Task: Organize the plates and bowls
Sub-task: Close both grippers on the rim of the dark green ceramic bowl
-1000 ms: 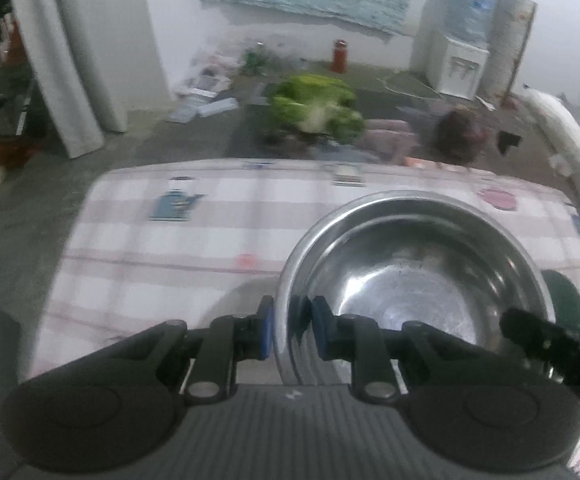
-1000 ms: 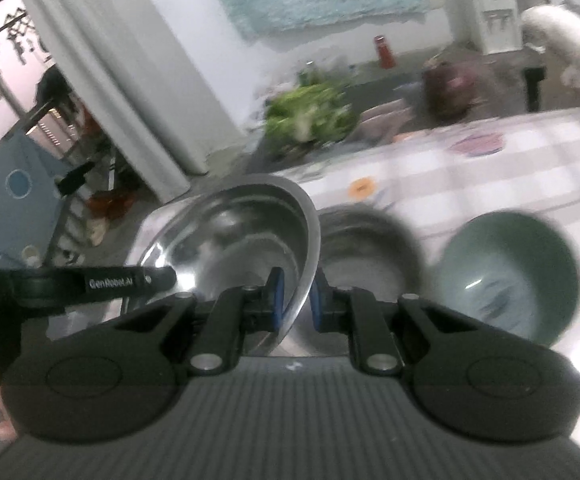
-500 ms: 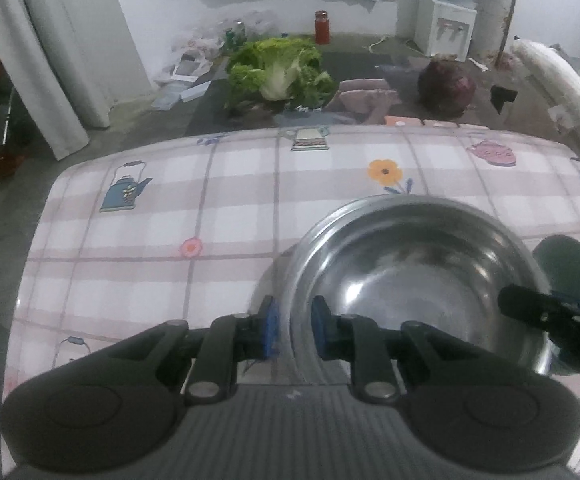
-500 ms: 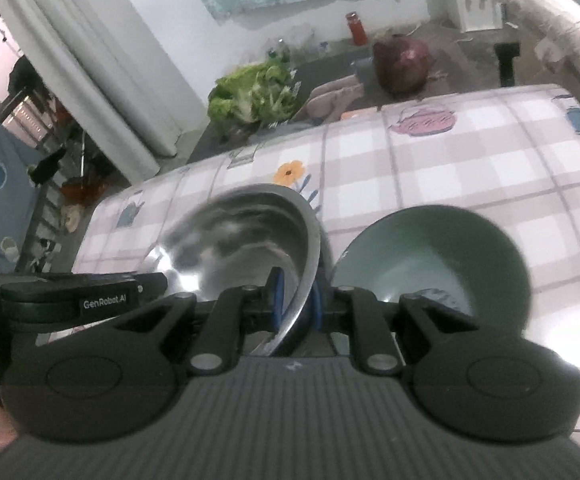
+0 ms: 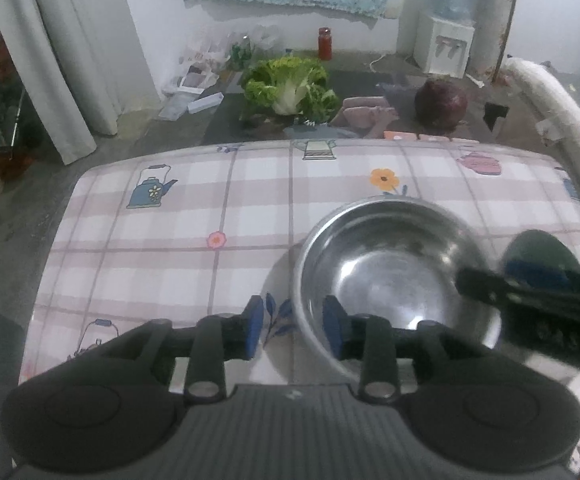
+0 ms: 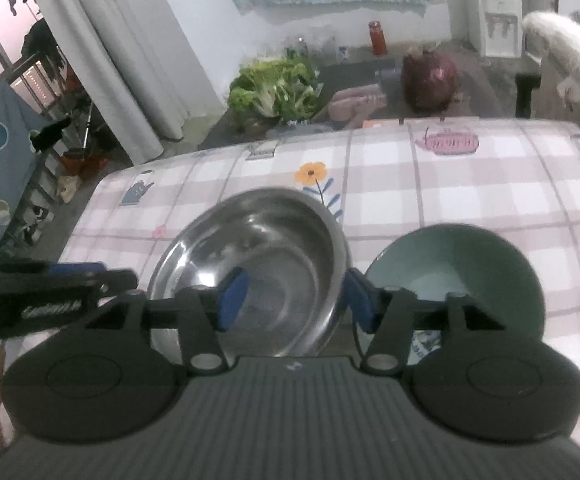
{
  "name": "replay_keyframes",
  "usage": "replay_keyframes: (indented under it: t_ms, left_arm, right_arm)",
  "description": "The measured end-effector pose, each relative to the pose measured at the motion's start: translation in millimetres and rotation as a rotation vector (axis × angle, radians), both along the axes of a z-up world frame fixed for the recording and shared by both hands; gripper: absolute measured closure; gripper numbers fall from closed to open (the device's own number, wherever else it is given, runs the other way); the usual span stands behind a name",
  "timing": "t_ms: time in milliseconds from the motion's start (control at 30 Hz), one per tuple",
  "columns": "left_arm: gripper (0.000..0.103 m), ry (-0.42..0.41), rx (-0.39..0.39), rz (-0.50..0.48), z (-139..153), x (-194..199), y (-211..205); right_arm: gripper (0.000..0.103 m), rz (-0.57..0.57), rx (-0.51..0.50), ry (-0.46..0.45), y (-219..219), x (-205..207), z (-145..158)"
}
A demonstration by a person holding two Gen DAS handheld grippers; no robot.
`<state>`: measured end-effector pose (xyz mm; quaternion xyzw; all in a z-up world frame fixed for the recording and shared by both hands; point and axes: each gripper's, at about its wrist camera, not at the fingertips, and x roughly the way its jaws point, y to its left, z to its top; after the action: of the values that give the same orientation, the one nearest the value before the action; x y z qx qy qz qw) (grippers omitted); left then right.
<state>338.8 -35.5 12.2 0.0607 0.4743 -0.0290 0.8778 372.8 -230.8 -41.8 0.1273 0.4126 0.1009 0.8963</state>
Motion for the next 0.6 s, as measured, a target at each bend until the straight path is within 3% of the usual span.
replay_keyframes:
  t_ms: [333, 467, 600]
  left_arm:
    - [0.049, -0.03, -0.079, -0.111, 18.5, -53.6, -27.6]
    - [0.046, -0.061, -0.167, -0.156, 17.5, -73.5, -54.2]
    - [0.046, -0.09, -0.197, -0.175, 4.8, -81.8, -88.8]
  right_arm:
    - [0.044, -0.017, 0.023, -0.097, -27.4, -33.2, 29.8]
    - [0.046, -0.09, -0.001, -0.085, -67.4, -48.5, 31.5]
    - [0.055, -0.126, -0.033, -0.044, -96.9, -56.7, 21.1]
